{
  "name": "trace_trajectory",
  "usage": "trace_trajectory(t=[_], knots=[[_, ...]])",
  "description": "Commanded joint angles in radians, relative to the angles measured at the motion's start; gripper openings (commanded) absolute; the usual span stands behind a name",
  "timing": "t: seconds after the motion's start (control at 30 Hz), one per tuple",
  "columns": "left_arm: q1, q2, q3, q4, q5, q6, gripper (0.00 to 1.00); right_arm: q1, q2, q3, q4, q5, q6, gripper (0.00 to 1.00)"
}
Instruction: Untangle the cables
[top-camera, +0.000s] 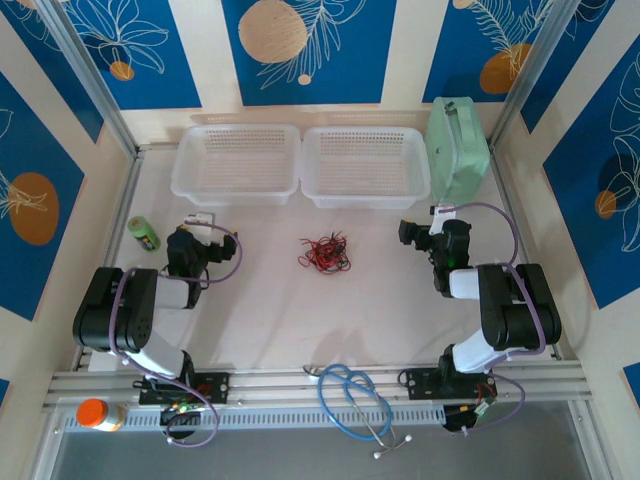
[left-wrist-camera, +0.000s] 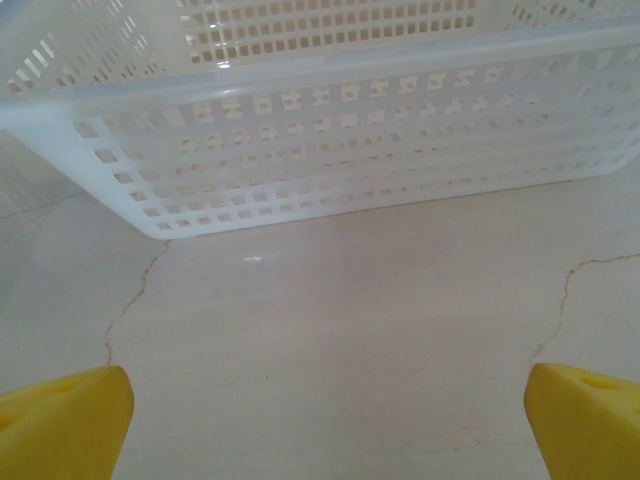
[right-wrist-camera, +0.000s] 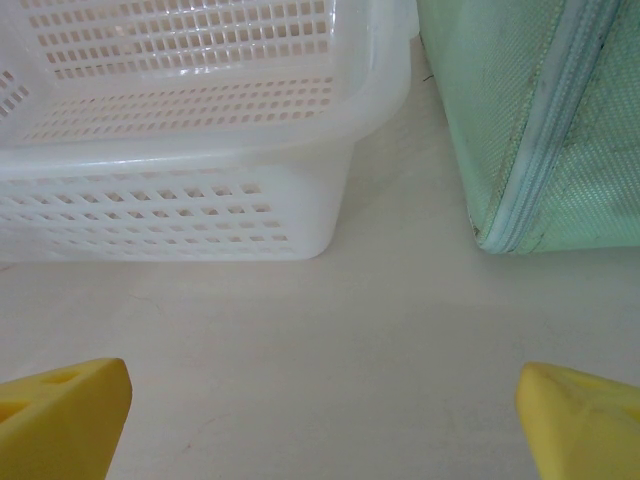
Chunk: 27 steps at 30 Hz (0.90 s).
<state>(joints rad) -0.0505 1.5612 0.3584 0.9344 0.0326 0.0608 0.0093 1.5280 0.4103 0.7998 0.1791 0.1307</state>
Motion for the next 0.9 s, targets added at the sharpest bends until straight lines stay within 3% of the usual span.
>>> trace_trajectory(t=[0.0, 0.5, 0.63, 0.77, 0.87], knots=[[-0.002, 0.003, 0.016, 0.006, -0.001, -0.004, 1.00, 0.006, -0.008, -0.001, 0.022, -0.009, -0.013, 0.99], [-0.002, 0.003, 0.017, 0.002, 0.000, -0.003, 1.00, -0.001, -0.008, 0.001, 0.018, -0.025, -0.009, 0.99], [-0.005, -0.017, 0.030, -0.034, -0.062, -0.021, 1.00, -0.002, -0.012, -0.003, 0.022, -0.032, -0.011, 0.99], [-0.012, -0.129, 0.010, -0.090, -0.130, -0.030, 1.00, 0.018, -0.117, 0.028, -0.136, 0.043, -0.008, 0.99], [-0.039, -0.267, 0.042, -0.269, -0.219, -0.051, 1.00, 0.050, -0.279, 0.086, -0.378, 0.136, 0.024, 0.95]])
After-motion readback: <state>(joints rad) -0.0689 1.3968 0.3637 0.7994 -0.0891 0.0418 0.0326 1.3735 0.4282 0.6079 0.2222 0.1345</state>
